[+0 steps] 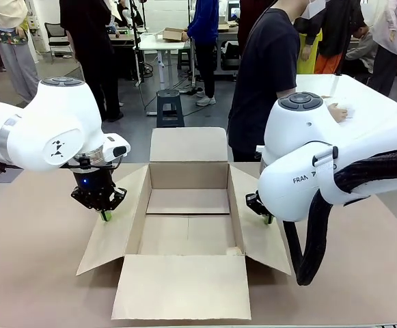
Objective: Wrap the clocks to prevent damage.
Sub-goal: Open the side flaps of the Package Box, then once the human has placed the objects inside and stepped back, release both hands from the side flaps of the Package Box.
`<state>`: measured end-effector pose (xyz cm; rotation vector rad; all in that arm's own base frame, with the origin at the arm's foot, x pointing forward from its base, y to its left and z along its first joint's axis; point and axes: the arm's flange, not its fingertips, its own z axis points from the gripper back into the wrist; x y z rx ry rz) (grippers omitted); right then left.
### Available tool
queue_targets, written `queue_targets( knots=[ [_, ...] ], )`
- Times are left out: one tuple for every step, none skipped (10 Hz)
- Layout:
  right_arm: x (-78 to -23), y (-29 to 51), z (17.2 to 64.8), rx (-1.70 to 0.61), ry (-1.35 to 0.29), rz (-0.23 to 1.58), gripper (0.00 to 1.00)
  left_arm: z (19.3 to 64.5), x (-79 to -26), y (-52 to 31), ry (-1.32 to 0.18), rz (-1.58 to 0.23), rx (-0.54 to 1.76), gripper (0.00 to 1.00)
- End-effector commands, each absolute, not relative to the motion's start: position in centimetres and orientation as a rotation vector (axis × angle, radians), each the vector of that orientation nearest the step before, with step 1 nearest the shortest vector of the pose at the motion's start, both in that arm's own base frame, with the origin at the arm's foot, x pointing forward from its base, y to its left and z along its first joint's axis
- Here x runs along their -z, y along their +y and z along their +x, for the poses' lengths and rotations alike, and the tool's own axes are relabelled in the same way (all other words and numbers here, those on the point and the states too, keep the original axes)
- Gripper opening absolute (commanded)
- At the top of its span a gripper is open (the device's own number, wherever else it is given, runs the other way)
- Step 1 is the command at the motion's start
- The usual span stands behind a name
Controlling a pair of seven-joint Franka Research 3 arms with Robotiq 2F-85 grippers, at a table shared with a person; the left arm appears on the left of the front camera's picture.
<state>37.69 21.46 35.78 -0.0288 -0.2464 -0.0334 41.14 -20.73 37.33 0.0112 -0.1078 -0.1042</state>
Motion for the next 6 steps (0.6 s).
queue_targets(
  knots=[
    [-35.65, 21.51, 37.50, 0.024, -0.240, -0.047, 0.01, 41.14, -37.30, -20.73, -0.107, 0.012, 0.104, 0.00],
    [-35.65, 21.51, 37.50, 0.024, -0.240, -0.047, 0.01, 41.14, -37.30, -20.73, -0.107, 0.012, 0.104, 0.00],
    [-35.65, 21.51, 37.50, 0.024, -0.240, -0.047, 0.01, 41.14, -37.30, -20.73, -0.107, 0.012, 0.104, 0.00],
    [-35.65, 21.51, 37.50, 0.024, -0.240, -0.047, 0.01, 41.14, -37.30, -20.73, -0.107, 0.012, 0.104, 0.00],
    [-35.65, 21.51, 37.50, 0.024, -0.240, -0.047, 0.01, 41.14, -37.30, -20.73, -0.107, 0.012, 0.104, 0.00],
    [-35.65, 21.51, 37.50, 0.024, -0.240, -0.047, 0.01, 41.14, -37.30, -20.73, -0.107, 0.012, 0.104, 0.00]
  ],
)
